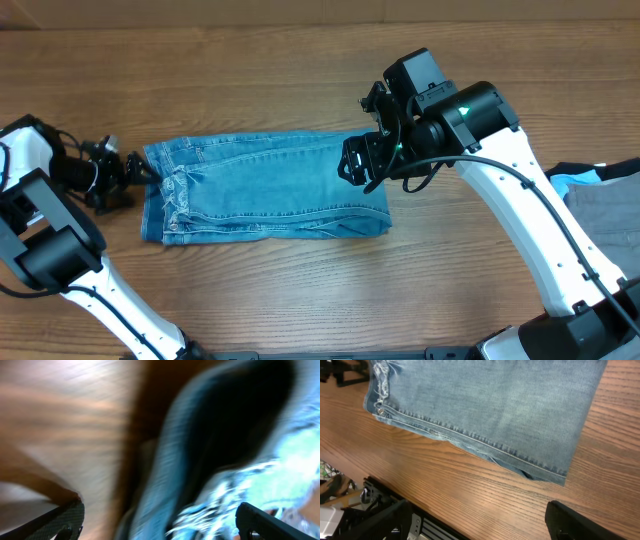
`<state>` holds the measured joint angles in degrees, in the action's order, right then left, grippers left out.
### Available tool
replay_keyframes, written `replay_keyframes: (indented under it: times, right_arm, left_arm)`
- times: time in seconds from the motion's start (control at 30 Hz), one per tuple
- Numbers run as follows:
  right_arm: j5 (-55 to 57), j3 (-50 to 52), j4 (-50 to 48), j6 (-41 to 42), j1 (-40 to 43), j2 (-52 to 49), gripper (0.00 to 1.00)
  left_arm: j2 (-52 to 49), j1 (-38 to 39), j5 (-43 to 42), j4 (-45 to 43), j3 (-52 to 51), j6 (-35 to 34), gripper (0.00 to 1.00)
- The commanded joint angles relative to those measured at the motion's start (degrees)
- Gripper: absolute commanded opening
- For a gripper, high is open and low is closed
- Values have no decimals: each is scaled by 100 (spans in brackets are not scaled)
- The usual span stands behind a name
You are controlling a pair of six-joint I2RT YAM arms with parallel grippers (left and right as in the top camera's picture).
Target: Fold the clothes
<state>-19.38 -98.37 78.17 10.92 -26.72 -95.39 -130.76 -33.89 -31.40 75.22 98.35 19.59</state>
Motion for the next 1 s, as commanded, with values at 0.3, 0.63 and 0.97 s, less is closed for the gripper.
replay_keyframes:
  times: [0.3, 0.63, 0.97]
  right_arm:
    - [-37, -33, -144, 107, -20, 39, 90]
    - [-20, -33, -131, 107, -15, 39, 89]
    - [-17, -33, -94, 107, -15, 42, 89]
  left_arm:
    - [-459, 791, 741, -1248, -988, 94, 69]
    - [-448, 1014, 37, -859, -944, 251, 4]
    - [496, 457, -15, 1556, 1902, -57, 4]
